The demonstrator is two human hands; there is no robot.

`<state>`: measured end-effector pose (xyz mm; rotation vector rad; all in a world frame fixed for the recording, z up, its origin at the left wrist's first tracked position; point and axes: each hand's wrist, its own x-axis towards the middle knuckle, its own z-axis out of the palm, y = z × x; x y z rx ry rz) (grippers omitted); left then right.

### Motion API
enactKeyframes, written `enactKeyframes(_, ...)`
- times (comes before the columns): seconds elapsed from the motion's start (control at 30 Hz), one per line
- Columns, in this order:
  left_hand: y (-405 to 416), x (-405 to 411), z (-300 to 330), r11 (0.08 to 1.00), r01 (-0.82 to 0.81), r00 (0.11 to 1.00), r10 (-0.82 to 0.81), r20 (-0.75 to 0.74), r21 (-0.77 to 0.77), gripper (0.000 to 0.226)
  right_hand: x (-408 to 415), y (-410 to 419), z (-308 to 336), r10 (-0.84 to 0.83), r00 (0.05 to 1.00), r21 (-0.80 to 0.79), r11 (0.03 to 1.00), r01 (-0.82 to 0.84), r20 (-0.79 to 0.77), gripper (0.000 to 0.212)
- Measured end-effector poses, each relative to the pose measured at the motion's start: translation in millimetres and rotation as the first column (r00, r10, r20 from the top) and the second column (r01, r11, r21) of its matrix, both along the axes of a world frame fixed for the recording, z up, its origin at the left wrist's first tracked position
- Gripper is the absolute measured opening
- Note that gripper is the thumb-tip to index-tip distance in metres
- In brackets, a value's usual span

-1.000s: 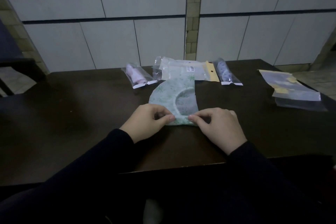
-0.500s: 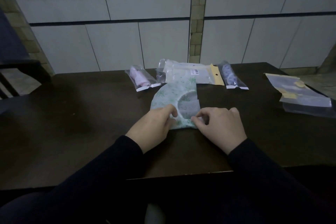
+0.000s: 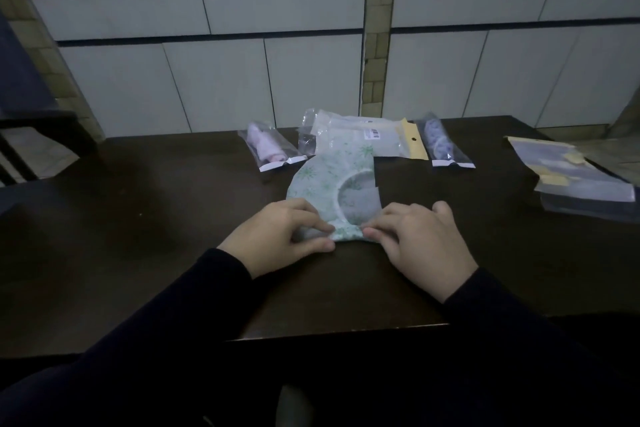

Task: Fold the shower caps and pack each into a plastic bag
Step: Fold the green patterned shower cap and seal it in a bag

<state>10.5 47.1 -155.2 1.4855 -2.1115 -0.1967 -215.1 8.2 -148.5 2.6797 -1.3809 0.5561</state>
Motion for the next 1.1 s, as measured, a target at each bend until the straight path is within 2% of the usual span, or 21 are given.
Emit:
enactKeyframes(0.1, -2, 1, 2, 0.999, -0.013, 0.999, 0.015, -0.034, 0.048, 0.039, -5, 4, 1, 0.003, 1.0, 0.043, 0.999, -0.003, -0.018, 0.04)
enactKeyframes(0.27, -7, 4, 7, 0.995, -0.032, 0.999, 0.028, 0.041, 0.092, 0.022, -4, 3, 3, -0.044, 0.999, 0.047, 0.998, 0.045, -0.007, 0.035)
enactKeyframes(0.37, -5, 2, 7, 0.999, -0.035, 0.995, 0.032, 0.092, 0.03, 0.019, -3, 1, 4, -0.035, 0.999, -0.011, 0.999, 0.035, 0.003, 0.034)
enactKeyframes(0.5, -4, -2, 9, 0.998, -0.062, 0.988, 0.063, 0.142, -0.011, 0.02, -1, -7, -3, 0.01, 0.999, -0.183, 0.983, -0.002, 0.044, 0.039)
enactKeyframes(0.6, -7, -3, 8, 0.997, -0.079, 0.975, 0.082, 0.207, -0.022, 0.022, -3, -12, -5, 0.044, 0.999, -0.217, 0.975, -0.037, 0.027, 0.045)
enactKeyframes(0.73, -15, -4, 8, 0.992, -0.126, 0.971, 0.118, 0.207, 0.025, 0.02, -7, -19, 0, 0.139, 0.99, -0.119, 0.984, -0.136, 0.019, 0.052)
enactKeyframes(0.87, -16, 2, 15, 0.976, -0.158, 0.985, 0.145, 0.091, 0.151, 0.017, -5, -29, 1, 0.132, 0.989, -0.019, 0.991, -0.131, 0.074, 0.034)
enactKeyframes(1.1, -23, 8, 24, 0.953, -0.151, 0.981, 0.112, 0.159, 0.263, 0.026, -1, -31, -2, 0.093, 0.979, 0.088, 0.99, -0.11, 0.183, 0.03)
